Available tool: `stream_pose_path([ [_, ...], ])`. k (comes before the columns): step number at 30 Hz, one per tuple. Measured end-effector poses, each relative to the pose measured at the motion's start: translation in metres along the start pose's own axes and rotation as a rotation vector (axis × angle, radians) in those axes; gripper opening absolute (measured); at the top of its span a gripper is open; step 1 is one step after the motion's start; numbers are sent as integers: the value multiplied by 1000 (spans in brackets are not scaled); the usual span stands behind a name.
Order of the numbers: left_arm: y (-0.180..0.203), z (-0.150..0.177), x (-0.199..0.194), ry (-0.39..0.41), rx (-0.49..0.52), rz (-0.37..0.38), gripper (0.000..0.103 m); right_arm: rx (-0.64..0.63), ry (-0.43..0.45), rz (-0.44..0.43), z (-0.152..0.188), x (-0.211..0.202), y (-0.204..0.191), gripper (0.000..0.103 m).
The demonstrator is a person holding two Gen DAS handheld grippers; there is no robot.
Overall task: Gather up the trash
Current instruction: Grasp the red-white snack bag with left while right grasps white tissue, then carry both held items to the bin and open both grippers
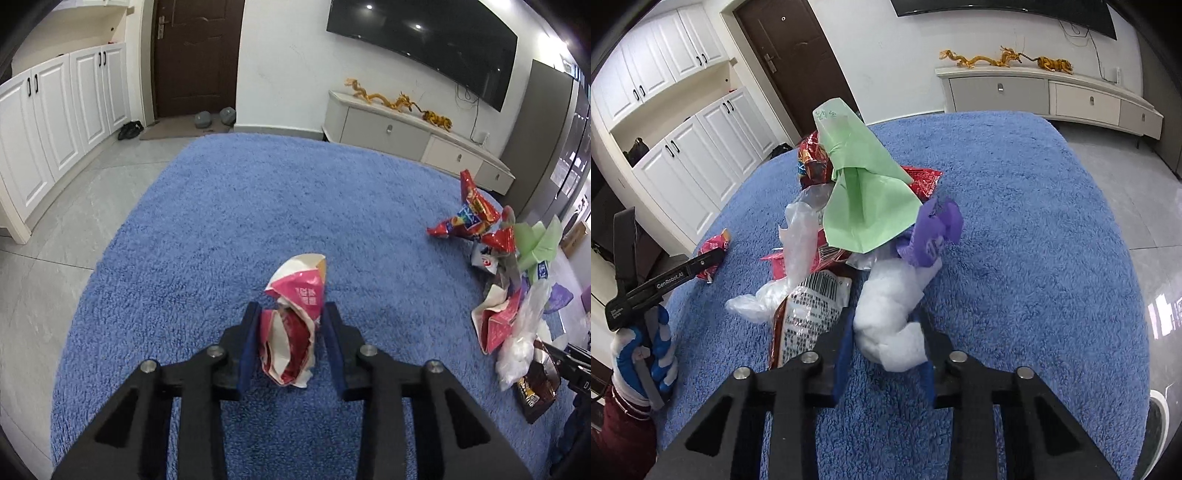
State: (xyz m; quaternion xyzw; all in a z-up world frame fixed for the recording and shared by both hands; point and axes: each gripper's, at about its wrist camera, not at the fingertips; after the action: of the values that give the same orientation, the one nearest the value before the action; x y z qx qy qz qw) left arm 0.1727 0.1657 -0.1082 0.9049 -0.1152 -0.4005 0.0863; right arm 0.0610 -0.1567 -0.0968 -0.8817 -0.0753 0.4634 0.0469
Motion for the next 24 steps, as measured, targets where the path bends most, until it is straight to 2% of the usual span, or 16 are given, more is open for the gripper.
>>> stream_pose_path([
  [8, 15, 13, -37, 68, -16, 33, 31, 0, 64, -28, 17, -40, 9, 25],
  [16, 54, 21, -90, 154, 47, 53, 31, 25, 178, -23, 34, -97, 24, 25],
  [21, 96, 22, -108, 172, 102, 124, 31, 97, 247, 15, 46, -134, 55, 25],
  [24, 127, 21, -113, 164, 137, 191, 31, 139, 280, 44, 54, -154, 74, 25],
])
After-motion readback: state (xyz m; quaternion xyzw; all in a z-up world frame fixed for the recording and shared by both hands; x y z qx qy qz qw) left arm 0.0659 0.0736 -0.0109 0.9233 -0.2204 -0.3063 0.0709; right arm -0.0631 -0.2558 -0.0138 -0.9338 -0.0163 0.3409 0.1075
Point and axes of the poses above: each gripper's, at about its wrist camera, not at the fingertips, and x roughly the way its jaws point, y to its right, z to its underside, and after that the axes turned 10 degrees about z, right-handed
